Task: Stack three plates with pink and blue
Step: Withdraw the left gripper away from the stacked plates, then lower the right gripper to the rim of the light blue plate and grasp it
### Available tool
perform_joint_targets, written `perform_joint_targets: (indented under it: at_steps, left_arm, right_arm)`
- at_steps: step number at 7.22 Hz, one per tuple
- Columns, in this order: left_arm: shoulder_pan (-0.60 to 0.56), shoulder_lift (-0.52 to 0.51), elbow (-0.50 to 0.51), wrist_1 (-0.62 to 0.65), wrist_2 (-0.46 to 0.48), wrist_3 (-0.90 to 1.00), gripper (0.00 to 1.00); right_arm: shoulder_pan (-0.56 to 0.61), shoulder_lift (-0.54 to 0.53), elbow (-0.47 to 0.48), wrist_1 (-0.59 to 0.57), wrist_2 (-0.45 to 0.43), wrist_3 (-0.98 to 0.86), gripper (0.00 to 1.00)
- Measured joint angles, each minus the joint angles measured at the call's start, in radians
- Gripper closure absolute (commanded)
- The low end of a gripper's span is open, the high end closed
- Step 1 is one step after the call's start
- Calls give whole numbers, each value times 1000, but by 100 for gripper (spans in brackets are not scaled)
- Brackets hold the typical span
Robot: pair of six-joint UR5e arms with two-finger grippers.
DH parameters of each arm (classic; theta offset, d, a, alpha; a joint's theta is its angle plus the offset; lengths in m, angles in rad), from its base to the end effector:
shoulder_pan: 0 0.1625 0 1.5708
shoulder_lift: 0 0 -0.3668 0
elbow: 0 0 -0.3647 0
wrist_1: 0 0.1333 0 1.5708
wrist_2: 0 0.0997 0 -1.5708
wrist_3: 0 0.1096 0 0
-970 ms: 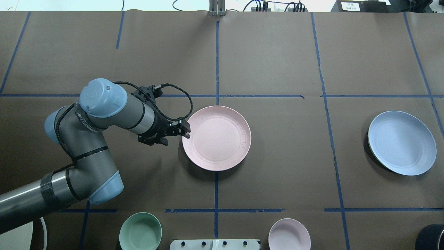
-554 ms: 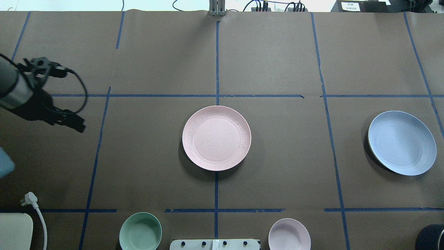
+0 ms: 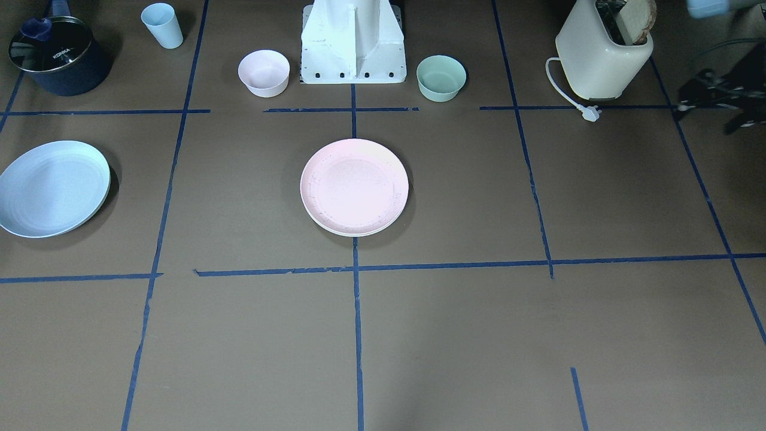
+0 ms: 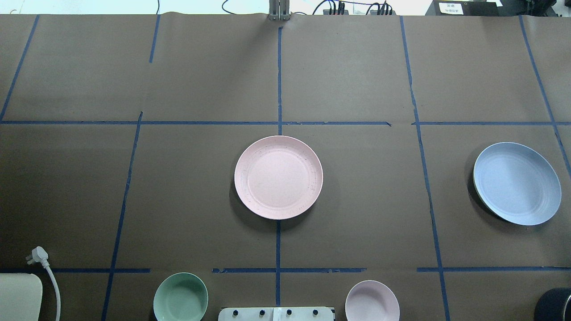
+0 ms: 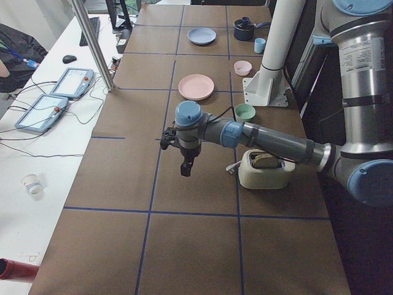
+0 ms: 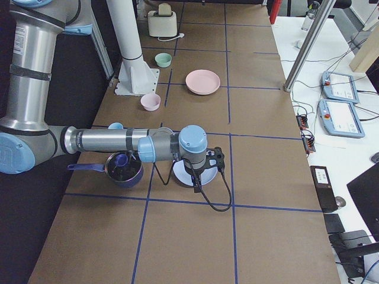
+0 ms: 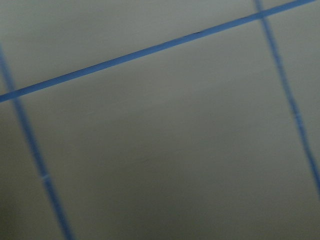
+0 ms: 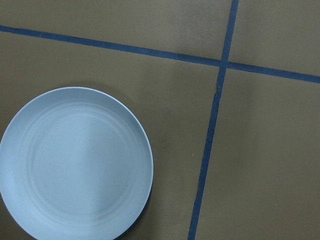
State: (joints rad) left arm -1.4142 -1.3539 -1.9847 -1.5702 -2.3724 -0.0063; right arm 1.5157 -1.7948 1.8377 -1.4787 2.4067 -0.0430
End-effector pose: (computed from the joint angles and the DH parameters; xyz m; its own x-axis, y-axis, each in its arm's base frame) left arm 0.0071 -0.3951 0.5046 0.6661 0.2409 -0.7059 -0.1488 0.9703 0.1907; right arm 0.0303 -0.3938 0.5639 0.6610 -0.1790 0.7287 0.0831 0.9826 0.1661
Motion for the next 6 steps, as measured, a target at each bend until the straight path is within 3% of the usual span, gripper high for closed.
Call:
perform_joint_targets:
  at_steps: [2, 4, 6]
  left_arm:
    - [-123, 84, 29, 17, -28, 68, 0]
    - [-156, 106, 53, 36, -72, 55, 0]
    - [-158, 107, 61, 34, -81, 52, 0]
  right_arm:
    - [-3, 2, -1, -1, 11, 1, 0]
    - [-8, 2, -24, -1, 120, 35, 0]
    - [-63, 4, -38, 30, 138, 108, 0]
